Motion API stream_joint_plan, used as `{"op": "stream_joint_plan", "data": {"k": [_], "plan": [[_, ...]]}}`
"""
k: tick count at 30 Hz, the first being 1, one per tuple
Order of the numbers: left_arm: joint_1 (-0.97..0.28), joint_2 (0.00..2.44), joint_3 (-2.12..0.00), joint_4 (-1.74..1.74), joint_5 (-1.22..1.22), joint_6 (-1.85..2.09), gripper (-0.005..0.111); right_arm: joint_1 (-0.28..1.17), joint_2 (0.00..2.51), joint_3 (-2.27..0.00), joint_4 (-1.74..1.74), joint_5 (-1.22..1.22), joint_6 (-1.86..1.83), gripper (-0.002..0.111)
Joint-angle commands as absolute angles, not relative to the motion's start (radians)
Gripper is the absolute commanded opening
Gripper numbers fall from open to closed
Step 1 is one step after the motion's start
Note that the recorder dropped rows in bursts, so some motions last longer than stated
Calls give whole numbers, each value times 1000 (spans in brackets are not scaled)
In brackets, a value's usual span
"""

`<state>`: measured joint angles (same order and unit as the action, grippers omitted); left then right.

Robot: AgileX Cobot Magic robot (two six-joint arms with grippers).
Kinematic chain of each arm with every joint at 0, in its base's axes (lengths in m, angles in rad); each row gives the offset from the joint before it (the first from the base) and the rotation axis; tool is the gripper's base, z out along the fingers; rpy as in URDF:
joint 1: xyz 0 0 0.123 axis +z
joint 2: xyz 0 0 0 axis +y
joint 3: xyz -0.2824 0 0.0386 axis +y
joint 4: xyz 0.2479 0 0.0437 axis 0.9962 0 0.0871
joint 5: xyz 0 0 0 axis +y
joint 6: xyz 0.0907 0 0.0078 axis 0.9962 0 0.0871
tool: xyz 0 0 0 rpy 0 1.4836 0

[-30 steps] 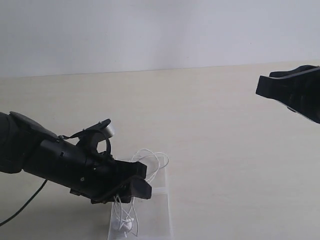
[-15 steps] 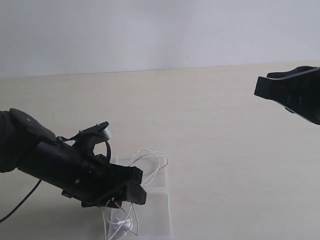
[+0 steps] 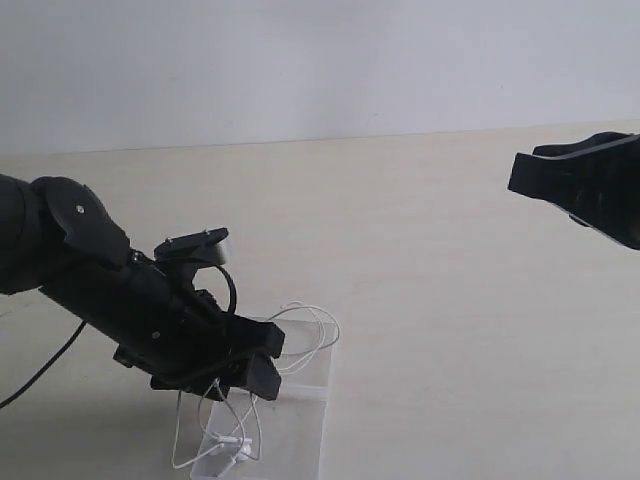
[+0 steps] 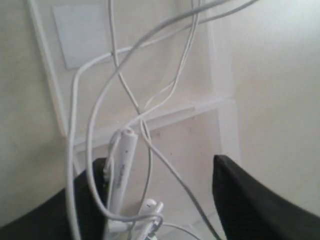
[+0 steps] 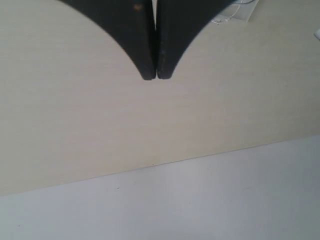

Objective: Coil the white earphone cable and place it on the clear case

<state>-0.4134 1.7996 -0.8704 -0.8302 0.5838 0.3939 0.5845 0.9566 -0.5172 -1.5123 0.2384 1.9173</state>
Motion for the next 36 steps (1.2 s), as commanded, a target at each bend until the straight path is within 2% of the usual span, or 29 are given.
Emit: {"op": "stream_joint_plan", "data": {"k": [1,9,20,25,29,36], "plan": [[-421,1790,-894,-785,620,352,58,582,953,-514,-1516,237,1909,0],[-421,1790,-894,-576,681,182,58,582,953,-514,-1522,237,1909,0],[-423,1785,-896,-588,744,173,58,582,953,-514,-1518,237,1909,0],[-478,1754,-920,-550,768,157,58,582,953,-514,-1518,237,1909,0],[-518,1747,-963,-361,787,5,58,582,953,-514,-1517,234,1909,0],[-528,1747,-1005,-250,822,-86,58,582,953,-514,-1519,233,1912,0]]}}
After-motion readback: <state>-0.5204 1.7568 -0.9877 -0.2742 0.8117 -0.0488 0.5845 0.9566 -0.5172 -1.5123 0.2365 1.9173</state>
